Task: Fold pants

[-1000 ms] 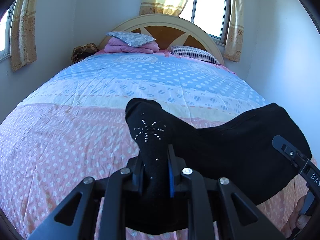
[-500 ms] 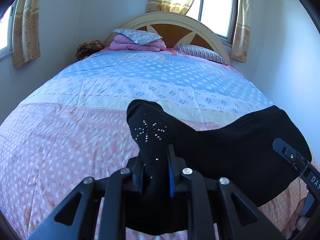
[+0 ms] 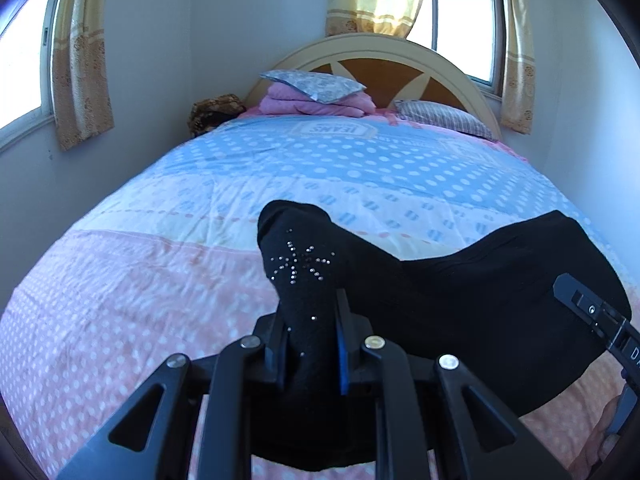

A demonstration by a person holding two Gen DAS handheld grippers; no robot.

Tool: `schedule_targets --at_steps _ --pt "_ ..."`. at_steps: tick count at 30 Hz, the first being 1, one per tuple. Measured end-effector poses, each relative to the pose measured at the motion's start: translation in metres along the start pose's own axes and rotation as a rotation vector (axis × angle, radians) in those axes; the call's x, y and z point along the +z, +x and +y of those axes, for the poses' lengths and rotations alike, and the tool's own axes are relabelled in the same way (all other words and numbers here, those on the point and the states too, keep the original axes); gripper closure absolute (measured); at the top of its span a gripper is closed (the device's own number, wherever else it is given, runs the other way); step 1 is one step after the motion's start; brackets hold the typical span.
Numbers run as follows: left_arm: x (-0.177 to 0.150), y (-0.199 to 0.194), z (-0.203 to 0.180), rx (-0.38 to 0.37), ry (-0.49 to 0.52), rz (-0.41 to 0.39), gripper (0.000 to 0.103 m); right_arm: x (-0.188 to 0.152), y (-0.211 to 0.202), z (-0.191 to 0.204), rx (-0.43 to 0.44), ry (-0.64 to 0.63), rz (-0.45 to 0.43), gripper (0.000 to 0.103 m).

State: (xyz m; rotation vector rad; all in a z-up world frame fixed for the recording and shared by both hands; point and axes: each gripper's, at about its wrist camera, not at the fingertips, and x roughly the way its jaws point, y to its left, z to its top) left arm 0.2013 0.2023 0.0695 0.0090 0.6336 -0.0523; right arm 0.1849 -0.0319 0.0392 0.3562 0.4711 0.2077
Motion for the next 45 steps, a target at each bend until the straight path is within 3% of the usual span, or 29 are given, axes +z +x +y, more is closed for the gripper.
schedule_targets --at_steps 3,9,11,13,16,18,22,28,31,34,38,45 --pt "-0.001 0.020 0.009 0.045 0.006 0.008 0.084 -0.003 0.032 -0.004 0.005 0.011 0.026 0.074" --pt "-0.025 0.073 0.033 0.072 -0.029 0.158 0.083 -0.026 0.092 -0.017 -0.072 0.020 0.195 0.074" --pt "-0.033 0.084 0.040 0.072 -0.035 0.222 0.069 -0.026 0.097 -0.022 -0.077 0.047 0.220 0.073" --pt "-0.036 0.084 0.042 0.117 -0.028 0.222 0.042 -0.027 0.102 -0.021 -0.089 0.037 0.250 0.070" --pt "-0.035 0.084 0.052 0.179 -0.007 0.232 0.010 -0.030 0.119 -0.027 -0.116 0.053 0.347 0.047" --pt "-0.035 0.087 0.065 0.185 -0.014 0.264 0.000 -0.031 0.117 -0.041 -0.072 0.128 0.360 0.045" --pt "-0.037 0.079 0.096 0.130 -0.155 0.339 0.000 -0.028 0.098 -0.054 -0.048 0.209 0.349 0.045" --pt "-0.053 0.044 0.113 0.159 -0.306 0.348 0.000 -0.029 0.036 -0.052 -0.183 0.290 0.180 0.045" --pt "-0.063 0.026 0.095 0.206 -0.230 0.325 0.000 -0.036 0.006 -0.028 -0.244 0.177 0.124 0.045" --pt "-0.073 0.008 0.071 0.235 -0.148 0.279 0.000 -0.047 -0.006 -0.004 -0.231 0.078 0.130 0.045" --pt "-0.088 -0.021 0.051 0.208 -0.114 0.227 0.000 -0.068 -0.026 0.019 -0.204 -0.026 0.143 0.044" --pt "-0.104 -0.069 0.031 0.178 -0.122 0.118 0.000 -0.100 -0.047 0.030 -0.184 -0.021 0.206 0.038"
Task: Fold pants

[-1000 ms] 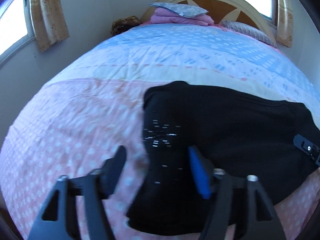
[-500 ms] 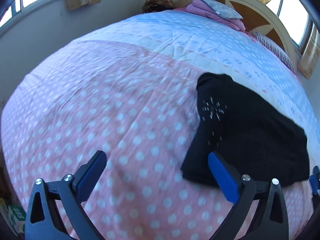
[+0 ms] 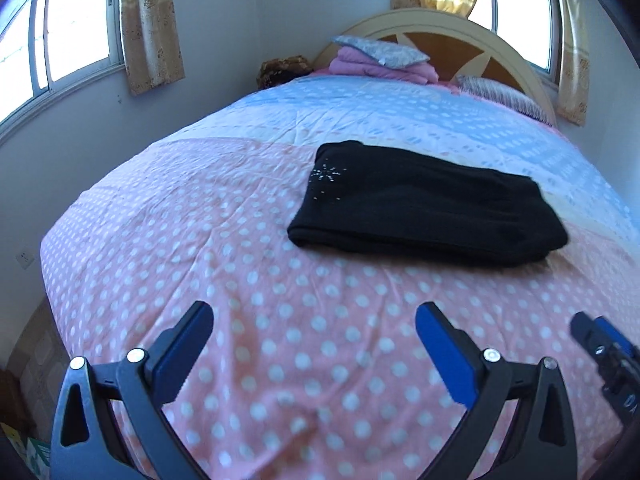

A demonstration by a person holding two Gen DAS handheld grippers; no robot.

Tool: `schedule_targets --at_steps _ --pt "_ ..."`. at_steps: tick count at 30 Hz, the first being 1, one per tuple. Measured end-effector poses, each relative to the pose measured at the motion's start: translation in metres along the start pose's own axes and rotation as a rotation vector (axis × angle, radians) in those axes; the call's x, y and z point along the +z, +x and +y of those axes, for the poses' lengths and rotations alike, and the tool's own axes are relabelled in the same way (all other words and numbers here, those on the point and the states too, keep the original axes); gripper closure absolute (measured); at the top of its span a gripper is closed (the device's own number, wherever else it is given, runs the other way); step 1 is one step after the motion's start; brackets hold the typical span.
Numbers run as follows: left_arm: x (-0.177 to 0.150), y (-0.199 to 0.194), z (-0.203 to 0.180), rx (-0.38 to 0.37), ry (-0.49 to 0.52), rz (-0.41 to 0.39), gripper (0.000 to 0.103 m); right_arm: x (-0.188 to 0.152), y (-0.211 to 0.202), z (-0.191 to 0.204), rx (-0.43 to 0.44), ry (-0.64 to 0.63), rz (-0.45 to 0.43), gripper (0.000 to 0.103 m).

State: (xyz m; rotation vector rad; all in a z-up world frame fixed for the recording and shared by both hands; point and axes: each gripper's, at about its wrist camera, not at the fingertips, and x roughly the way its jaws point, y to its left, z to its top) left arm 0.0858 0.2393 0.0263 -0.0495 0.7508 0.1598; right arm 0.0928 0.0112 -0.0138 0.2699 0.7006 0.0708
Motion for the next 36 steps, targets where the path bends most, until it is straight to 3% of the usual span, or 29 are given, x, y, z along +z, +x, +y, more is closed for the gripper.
schedule_targets --at_steps 4,9,12,16,25,30,36 --pt "-0.015 -0.017 -0.003 -0.030 -0.002 -0.007 0.000 -0.014 -0.011 0.000 0.026 0.015 0.027 0.037" --pt "-0.026 -0.043 -0.010 -0.005 0.068 -0.063 0.000 -0.020 -0.038 0.003 0.049 0.028 -0.005 0.035" --pt "-0.030 -0.059 -0.007 -0.036 0.060 -0.078 0.000 -0.018 -0.051 0.003 0.082 0.058 -0.020 0.033" --pt "-0.035 -0.075 -0.007 -0.056 0.043 -0.061 0.000 -0.016 -0.075 0.011 0.086 0.045 -0.073 0.033" --pt "-0.047 -0.092 -0.010 -0.068 0.035 -0.068 0.000 -0.020 -0.134 0.032 0.029 -0.020 -0.283 0.026" --pt "-0.051 -0.102 -0.012 -0.005 0.045 -0.139 0.000 -0.023 -0.143 0.031 0.029 -0.013 -0.319 0.025" --pt "-0.049 -0.105 -0.014 0.003 0.075 -0.158 0.000 -0.023 -0.147 0.032 0.028 -0.021 -0.337 0.025"
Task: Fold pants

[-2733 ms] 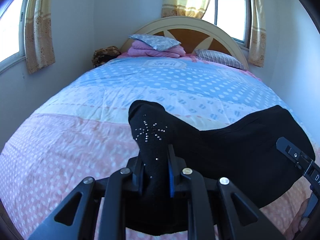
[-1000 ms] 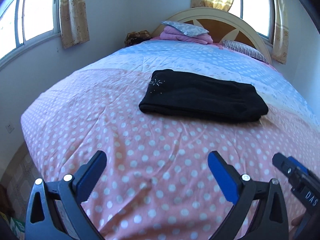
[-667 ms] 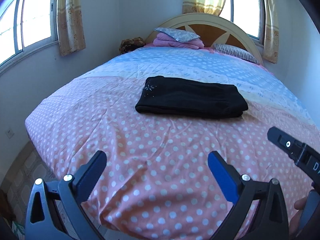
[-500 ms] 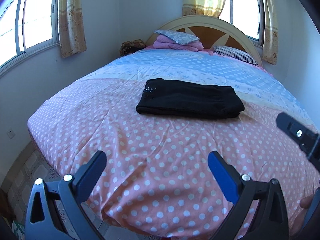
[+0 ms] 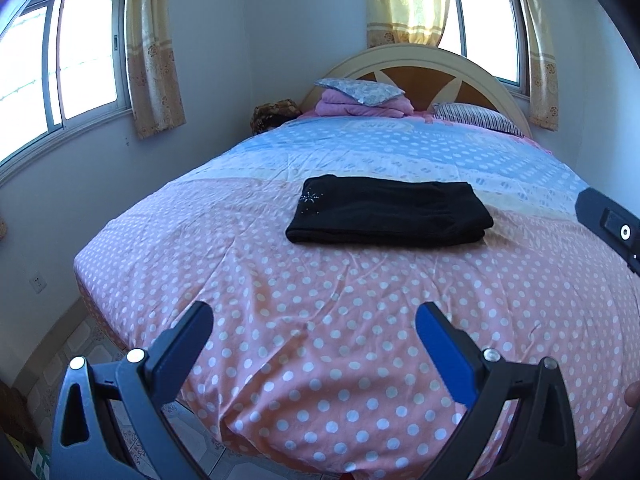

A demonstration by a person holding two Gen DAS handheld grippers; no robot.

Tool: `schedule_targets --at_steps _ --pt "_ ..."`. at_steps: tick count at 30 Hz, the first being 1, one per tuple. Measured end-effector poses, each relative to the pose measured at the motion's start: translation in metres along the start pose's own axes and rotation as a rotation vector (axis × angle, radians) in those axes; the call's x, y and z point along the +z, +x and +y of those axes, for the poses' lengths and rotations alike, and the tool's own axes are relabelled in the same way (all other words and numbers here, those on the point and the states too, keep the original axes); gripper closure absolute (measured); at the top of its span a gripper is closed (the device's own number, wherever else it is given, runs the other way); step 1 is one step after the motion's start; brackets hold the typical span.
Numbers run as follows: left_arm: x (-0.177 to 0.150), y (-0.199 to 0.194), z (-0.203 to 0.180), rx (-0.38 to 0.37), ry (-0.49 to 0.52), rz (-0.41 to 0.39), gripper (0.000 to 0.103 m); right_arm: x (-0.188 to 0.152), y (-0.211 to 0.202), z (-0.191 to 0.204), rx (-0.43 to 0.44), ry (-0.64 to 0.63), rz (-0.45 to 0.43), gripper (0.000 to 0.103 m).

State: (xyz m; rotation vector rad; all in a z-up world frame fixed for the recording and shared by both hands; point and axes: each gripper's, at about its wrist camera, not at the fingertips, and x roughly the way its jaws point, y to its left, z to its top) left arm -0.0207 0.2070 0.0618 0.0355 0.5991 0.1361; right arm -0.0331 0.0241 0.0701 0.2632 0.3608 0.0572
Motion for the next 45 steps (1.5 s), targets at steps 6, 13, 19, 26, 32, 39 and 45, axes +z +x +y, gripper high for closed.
schedule_targets --at_steps 6,13,19,26,32,39,45 --pt "0.002 0.001 -0.003 -0.022 -0.005 0.018 0.000 -0.001 0.001 0.002 -0.001 -0.006 0.003 0.025" --pt "0.002 0.001 -0.004 -0.016 0.004 0.023 0.000 0.000 0.000 -0.002 -0.012 0.005 -0.007 0.025" --pt "0.001 0.002 -0.005 -0.014 0.004 0.028 0.000 -0.001 0.000 -0.003 -0.008 0.000 0.000 0.025" --pt "0.001 0.003 -0.005 -0.009 0.005 0.029 0.000 -0.001 0.001 -0.005 -0.012 0.003 0.008 0.025" --pt "-0.001 0.004 -0.008 0.000 0.014 0.031 0.000 -0.002 0.001 -0.005 -0.014 0.000 0.006 0.025" --pt "0.000 0.003 -0.007 -0.009 -0.003 0.031 0.000 -0.003 0.002 -0.006 -0.024 -0.003 0.008 0.025" --pt "0.000 0.003 -0.008 -0.026 0.001 0.025 0.000 -0.003 0.003 -0.010 -0.031 0.014 0.011 0.025"
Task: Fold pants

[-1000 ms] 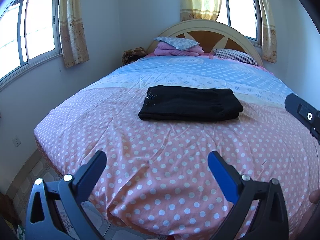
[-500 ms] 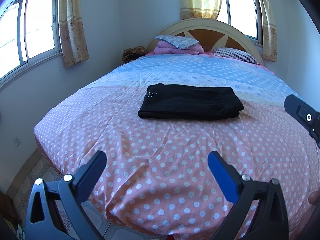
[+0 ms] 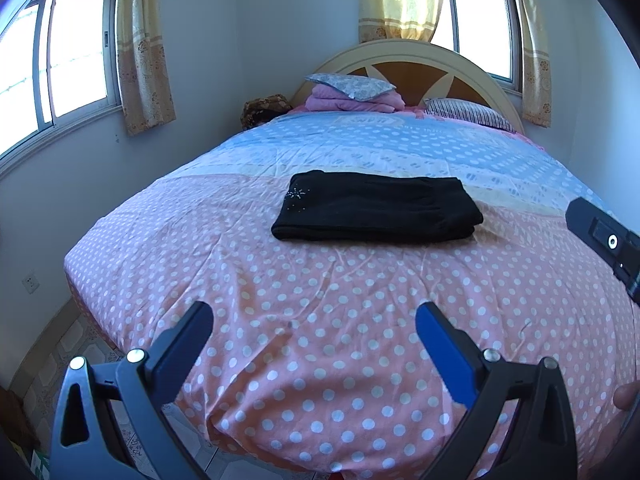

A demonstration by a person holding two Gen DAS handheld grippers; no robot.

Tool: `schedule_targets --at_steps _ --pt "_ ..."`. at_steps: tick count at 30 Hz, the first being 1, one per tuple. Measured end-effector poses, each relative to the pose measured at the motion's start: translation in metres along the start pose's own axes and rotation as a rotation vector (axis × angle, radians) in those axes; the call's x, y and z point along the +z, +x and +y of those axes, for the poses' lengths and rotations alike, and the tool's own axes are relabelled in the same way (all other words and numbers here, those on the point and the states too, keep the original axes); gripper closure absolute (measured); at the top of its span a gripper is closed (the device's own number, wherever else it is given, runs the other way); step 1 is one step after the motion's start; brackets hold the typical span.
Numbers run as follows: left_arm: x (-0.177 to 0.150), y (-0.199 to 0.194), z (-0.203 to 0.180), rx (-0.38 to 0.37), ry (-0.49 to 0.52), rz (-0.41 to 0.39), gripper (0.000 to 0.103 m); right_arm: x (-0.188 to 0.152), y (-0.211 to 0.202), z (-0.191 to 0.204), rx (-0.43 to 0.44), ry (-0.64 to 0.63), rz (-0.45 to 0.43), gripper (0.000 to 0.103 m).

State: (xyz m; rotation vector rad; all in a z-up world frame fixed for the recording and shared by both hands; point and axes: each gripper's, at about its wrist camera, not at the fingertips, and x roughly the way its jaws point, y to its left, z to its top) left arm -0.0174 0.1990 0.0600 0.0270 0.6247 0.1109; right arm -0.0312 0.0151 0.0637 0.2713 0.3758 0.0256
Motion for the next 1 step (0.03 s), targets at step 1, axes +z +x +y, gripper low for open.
schedule_targets --at_steps 1 --pt "0.0000 0.0014 -0.0005 0.001 0.006 0.004 0.000 -0.0005 -0.0002 -0.0009 -0.003 0.002 0.000 0.025"
